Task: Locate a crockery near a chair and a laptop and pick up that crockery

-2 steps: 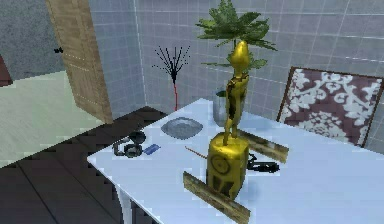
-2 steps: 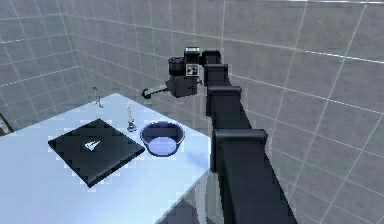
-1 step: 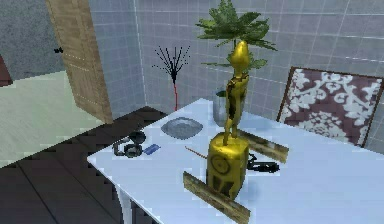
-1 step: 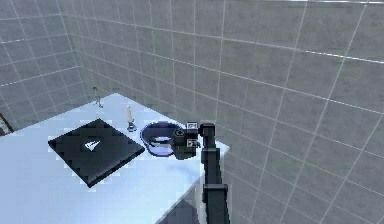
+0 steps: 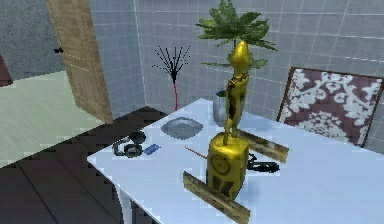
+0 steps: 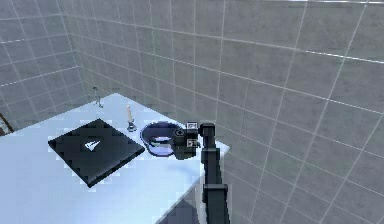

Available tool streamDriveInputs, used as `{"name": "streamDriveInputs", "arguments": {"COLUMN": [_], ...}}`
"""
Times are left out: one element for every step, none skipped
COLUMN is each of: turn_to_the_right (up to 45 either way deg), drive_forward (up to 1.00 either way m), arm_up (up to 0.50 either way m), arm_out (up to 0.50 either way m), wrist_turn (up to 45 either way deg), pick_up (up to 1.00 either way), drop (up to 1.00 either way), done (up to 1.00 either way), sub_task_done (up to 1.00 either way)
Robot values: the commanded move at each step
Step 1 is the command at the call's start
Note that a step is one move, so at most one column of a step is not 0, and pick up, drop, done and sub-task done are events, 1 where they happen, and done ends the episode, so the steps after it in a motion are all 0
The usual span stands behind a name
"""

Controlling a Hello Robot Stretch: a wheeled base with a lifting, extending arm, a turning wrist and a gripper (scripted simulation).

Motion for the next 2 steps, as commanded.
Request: {"name": "streamDriveInputs", "arguments": {"turn_to_the_right": [0.0,0.0], "drive_forward": [0.00,0.00], "arm_up": [0.10,0.00], "arm_out": [0.00,0.00], "wrist_turn": [0.0,0.0], "pick_up": [0.00,0.00], "drop": [0.00,0.00], "done": [0.00,1.00], "sub_task_done": [0.00,0.00]}}
